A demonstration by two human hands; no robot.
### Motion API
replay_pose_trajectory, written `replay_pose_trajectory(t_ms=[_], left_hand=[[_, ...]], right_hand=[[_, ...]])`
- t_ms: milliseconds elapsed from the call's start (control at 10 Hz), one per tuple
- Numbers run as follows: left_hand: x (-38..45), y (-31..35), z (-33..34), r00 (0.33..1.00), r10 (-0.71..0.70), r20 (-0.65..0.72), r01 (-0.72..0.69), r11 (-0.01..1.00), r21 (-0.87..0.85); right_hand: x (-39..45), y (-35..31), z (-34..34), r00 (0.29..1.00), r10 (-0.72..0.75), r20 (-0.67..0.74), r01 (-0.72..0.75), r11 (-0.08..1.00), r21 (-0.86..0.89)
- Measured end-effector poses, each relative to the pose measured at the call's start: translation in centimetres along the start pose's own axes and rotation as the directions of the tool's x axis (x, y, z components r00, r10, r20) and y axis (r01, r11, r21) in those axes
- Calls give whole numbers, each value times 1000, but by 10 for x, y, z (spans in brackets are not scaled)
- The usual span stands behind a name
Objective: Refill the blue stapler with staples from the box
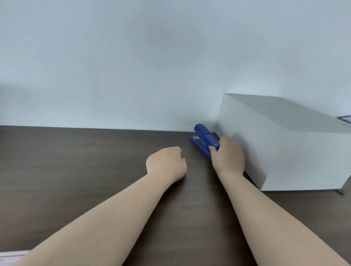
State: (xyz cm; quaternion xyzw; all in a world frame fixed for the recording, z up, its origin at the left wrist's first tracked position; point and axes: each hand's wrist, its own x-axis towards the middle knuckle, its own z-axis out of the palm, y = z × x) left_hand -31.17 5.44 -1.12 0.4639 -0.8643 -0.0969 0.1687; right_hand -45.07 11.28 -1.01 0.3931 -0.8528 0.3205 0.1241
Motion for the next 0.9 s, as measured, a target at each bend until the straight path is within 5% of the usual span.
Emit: replay_pose_trajectory(t_ms=[200,500,900], left_hand=[[13,0,8,999,9,-47,-10,1000,-15],[15,0,9,999,26,-47,-26,1000,-12],[1,5,4,997,39,-69,-41,999,-36]], right_hand=[[24,5,16,996,66,-52,-70,994,-80],[33,7,16,999,-52,9,53,974,-218],[-6,14,-4,995,-15,98,30,987,-156]])
